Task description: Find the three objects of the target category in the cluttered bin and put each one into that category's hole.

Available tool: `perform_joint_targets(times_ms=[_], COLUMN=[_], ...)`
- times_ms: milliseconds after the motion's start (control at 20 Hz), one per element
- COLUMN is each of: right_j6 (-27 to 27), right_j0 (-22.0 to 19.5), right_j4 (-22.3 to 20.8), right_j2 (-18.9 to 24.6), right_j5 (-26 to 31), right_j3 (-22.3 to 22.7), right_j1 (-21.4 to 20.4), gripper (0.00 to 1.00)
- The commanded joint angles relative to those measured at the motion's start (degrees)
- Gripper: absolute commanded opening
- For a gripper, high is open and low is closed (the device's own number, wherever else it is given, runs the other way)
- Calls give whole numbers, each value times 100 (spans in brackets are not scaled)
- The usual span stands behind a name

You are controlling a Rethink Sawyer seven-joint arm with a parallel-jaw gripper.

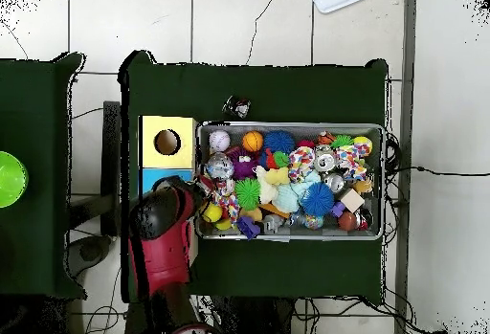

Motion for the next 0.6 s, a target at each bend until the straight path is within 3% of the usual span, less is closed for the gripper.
perform_joint_targets(times_ms=[50, 500, 600], right_j6=[-411, -39, -230], right_j0=[109, 183, 132], right_j4=[-947, -1934, -2047], right_j2=[-266, -690, -706], right_j5=[93, 82, 244], right_j3=[-145, -387, -416], right_j1=[246, 461, 435], gripper=[100, 100, 100])
